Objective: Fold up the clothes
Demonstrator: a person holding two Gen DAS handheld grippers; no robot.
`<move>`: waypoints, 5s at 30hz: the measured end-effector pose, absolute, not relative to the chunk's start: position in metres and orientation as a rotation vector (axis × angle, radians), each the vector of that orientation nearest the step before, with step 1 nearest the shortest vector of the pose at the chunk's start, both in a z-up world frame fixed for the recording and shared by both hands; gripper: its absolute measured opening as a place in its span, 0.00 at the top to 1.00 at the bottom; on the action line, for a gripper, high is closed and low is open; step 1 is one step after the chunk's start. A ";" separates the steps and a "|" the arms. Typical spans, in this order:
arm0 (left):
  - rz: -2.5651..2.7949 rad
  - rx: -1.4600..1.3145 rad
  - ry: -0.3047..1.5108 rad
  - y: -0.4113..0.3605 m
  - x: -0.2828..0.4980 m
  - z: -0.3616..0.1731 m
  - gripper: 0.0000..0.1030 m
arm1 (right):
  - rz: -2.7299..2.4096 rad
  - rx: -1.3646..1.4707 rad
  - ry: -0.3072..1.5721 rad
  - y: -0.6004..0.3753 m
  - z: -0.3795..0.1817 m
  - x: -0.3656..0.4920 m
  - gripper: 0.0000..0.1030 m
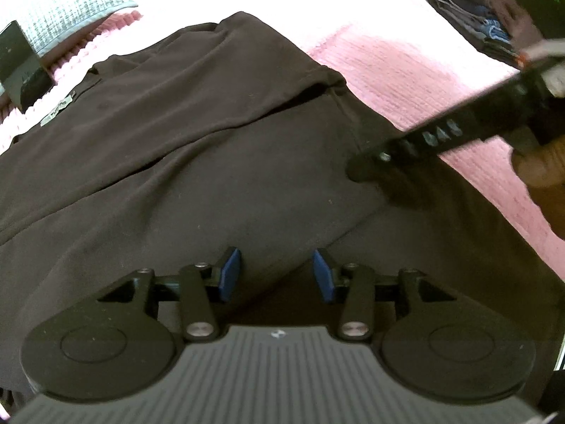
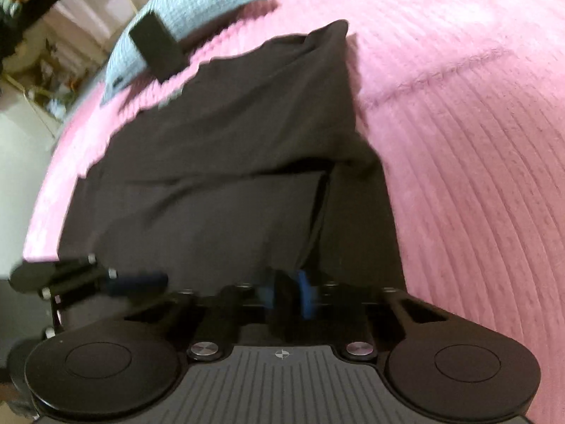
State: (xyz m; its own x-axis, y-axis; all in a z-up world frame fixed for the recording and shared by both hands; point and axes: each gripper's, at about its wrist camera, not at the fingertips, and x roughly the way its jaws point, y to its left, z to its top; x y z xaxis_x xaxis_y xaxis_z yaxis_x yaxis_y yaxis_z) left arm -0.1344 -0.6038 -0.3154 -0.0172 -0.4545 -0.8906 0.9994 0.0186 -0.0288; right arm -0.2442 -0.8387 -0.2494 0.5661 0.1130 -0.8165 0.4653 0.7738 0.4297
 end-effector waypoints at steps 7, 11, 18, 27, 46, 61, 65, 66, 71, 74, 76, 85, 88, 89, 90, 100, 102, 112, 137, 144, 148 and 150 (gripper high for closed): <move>-1.390 0.842 0.895 -0.604 -0.134 -0.316 0.60 | -0.267 0.720 0.976 -0.846 -0.257 -0.259 0.97; -1.341 0.827 0.911 -0.595 -0.128 -0.308 0.60 | -0.328 0.695 0.944 -0.853 -0.246 -0.262 0.45; -1.133 0.829 0.956 -0.539 -0.113 -0.300 0.53 | -0.270 0.639 1.014 -0.833 -0.244 -0.280 0.43; -0.984 0.863 1.060 -0.434 -0.124 -0.314 0.53 | -0.184 0.422 1.103 -0.787 -0.250 -0.317 0.23; -1.320 1.220 0.794 -0.222 -0.215 -0.308 0.46 | -0.309 0.280 1.330 -0.658 -0.239 -0.383 0.10; -1.453 1.654 0.286 -0.181 -0.271 -0.335 0.51 | -0.169 0.235 1.304 -0.655 -0.229 -0.409 0.10; -1.487 1.713 0.184 -0.175 -0.276 -0.336 0.51 | -0.185 0.243 1.291 -0.653 -0.224 -0.415 0.10; -1.496 1.731 0.167 -0.173 -0.275 -0.338 0.51 | -0.188 0.245 1.288 -0.652 -0.223 -0.417 0.10; -1.561 1.808 0.034 -0.157 -0.269 -0.345 0.51 | -0.199 0.254 1.284 -0.653 -0.227 -0.415 0.10; -1.595 1.798 -0.035 -0.156 -0.266 -0.344 0.52 | -0.202 0.260 1.282 -0.651 -0.228 -0.419 0.10; -1.621 1.784 -0.053 -0.159 -0.264 -0.342 0.68 | -0.204 0.264 1.285 -0.651 -0.231 -0.418 0.10; -1.570 1.405 0.392 -0.202 -0.226 -0.279 0.98 | -0.021 0.096 1.248 -0.622 -0.222 -0.419 0.10; -1.474 1.148 0.636 -0.227 -0.195 -0.251 0.98 | 0.178 -0.092 1.182 -0.588 -0.218 -0.427 0.10; -1.443 1.085 0.690 -0.233 -0.186 -0.245 0.98 | 0.229 -0.142 1.157 -0.576 -0.218 -0.429 0.10; -1.423 1.045 0.722 -0.237 -0.180 -0.239 0.98 | 0.273 -0.185 1.131 -0.564 -0.219 -0.431 0.10; -1.375 0.933 0.829 -0.246 -0.161 -0.216 0.98 | 0.248 -0.403 0.963 -0.502 -0.262 -0.408 0.33; -1.364 0.916 0.844 -0.246 -0.161 -0.215 0.98 | 0.193 -0.446 0.979 -0.514 -0.269 -0.412 0.41; -1.310 0.896 0.854 -0.241 -0.163 -0.213 0.98 | 0.129 -0.715 1.040 -0.589 -0.289 -0.457 0.67; -1.201 0.957 1.025 -0.141 -0.279 -0.156 1.00 | 0.620 -0.612 1.245 -0.574 -0.155 -0.533 0.98; -1.174 0.893 1.207 -0.124 -0.329 -0.144 1.00 | 0.751 -0.522 1.381 -0.573 -0.130 -0.571 0.98; -1.105 0.880 1.070 -0.167 -0.297 -0.118 1.00 | 0.734 -0.572 1.336 -0.600 -0.106 -0.547 0.98; -1.041 0.873 0.991 -0.196 -0.272 -0.103 1.00 | 0.704 -0.615 1.280 -0.617 -0.090 -0.523 0.98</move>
State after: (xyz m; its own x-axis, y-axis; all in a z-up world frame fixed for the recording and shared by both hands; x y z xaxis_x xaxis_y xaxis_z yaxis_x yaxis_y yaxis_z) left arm -0.2717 -0.1964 -0.1034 0.1888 -0.2757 -0.9425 0.9549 0.2754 0.1107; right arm -0.5233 -0.6166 -0.0897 0.1385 0.1262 -0.9823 -0.7618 0.6473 -0.0243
